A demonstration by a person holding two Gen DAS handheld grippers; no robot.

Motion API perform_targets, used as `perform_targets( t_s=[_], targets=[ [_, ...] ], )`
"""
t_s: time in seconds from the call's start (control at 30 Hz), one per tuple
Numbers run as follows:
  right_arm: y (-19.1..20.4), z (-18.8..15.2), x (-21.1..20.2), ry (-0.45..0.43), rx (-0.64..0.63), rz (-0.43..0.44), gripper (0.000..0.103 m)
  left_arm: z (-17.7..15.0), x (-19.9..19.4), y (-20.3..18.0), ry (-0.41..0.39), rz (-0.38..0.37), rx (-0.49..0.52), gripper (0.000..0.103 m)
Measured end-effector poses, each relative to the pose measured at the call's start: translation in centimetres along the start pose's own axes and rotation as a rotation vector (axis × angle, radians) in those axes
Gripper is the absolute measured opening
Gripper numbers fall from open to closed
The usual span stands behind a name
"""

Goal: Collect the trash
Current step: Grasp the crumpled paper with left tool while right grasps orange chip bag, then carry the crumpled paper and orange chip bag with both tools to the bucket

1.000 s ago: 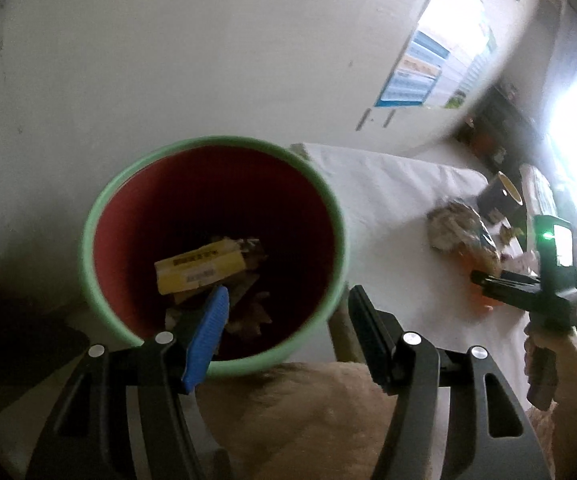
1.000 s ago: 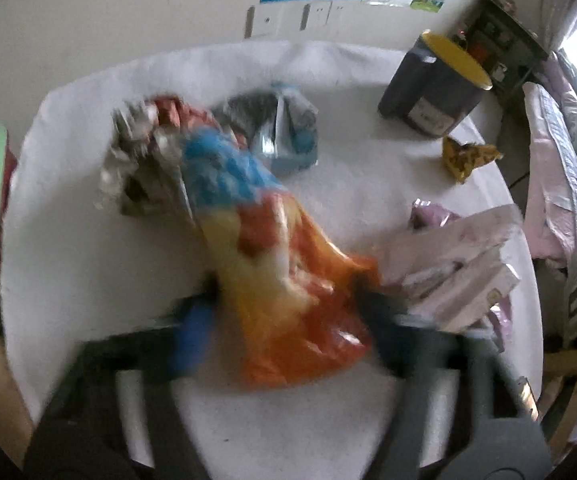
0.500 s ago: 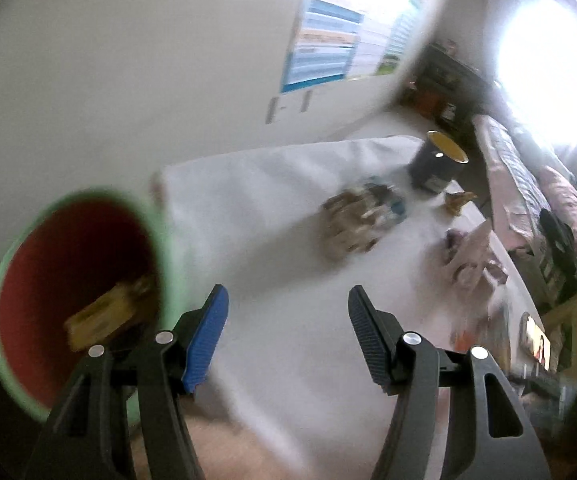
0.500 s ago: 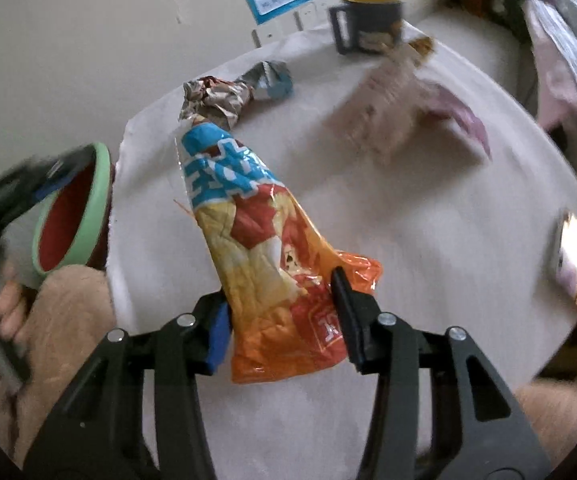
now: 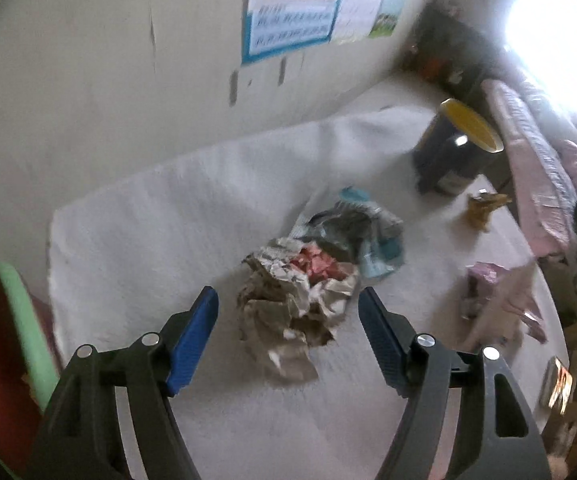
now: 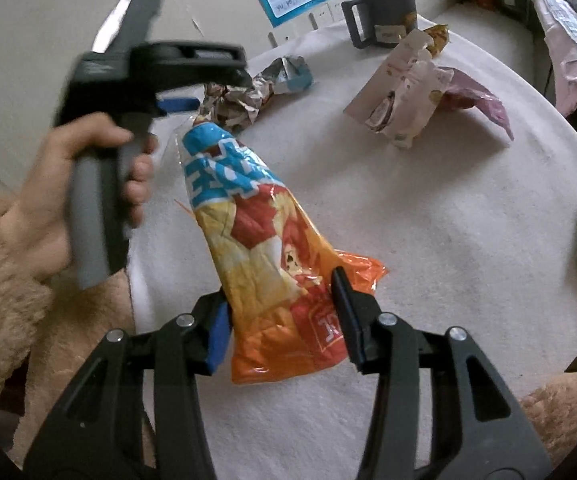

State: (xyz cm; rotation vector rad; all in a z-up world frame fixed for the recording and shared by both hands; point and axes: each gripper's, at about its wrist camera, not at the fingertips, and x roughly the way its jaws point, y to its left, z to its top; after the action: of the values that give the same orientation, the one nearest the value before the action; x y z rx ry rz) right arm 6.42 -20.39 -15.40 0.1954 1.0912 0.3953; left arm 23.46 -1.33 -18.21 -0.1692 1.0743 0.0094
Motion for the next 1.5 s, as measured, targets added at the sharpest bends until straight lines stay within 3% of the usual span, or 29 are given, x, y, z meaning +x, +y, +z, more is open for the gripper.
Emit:
perform_targets(
  t_s=[0.07, 0.3, 0.4, 0.57, 0.7, 0.9, 1.5],
  targets=[
    [-0.3, 0.0, -0.1, -0.002, 0.012, 0.012, 0.046, -0.2, 1.2, 0.0, 0.033, -0.002, -0.009, 0.07],
    [-0.1, 0.1, 0.2, 0.005, 0.009, 0.019, 0.046, -1.3, 0.2, -1.1, 0.01, 0.009, 0.069, 0.039],
    [-0.1, 0.2, 0.3, 0.006, 0.007, 0.016, 0.046, -2.3, -2.1, -0.5, -0.008, -0.032, 0.049, 0.035],
    [0.2, 0.0, 0.3, 0.007, -0.004, 0.003, 0.046, -4.3, -7.4, 0.1, -0.086, -0.055, 0.06, 0.034],
    [0.3, 0.2, 0.5, 0.007, -0.014, -0.012, 0.046, -7.0, -12.9, -0.4, -0.165, -0.01, 0.149, 0.034],
    [0.6, 0.1, 0.1, 0.0, -0.03, -0.039, 0.046, -10.0, -17.8, -0.8, -0.225, 0.047, 0.216, 0.034],
    [2.5, -0.4, -1.7, -0.041, -0.073, -0.089, 0.046, -11.3, -24.3, -0.5, -0.355, 0.053, 0.248, 0.034]
  ],
)
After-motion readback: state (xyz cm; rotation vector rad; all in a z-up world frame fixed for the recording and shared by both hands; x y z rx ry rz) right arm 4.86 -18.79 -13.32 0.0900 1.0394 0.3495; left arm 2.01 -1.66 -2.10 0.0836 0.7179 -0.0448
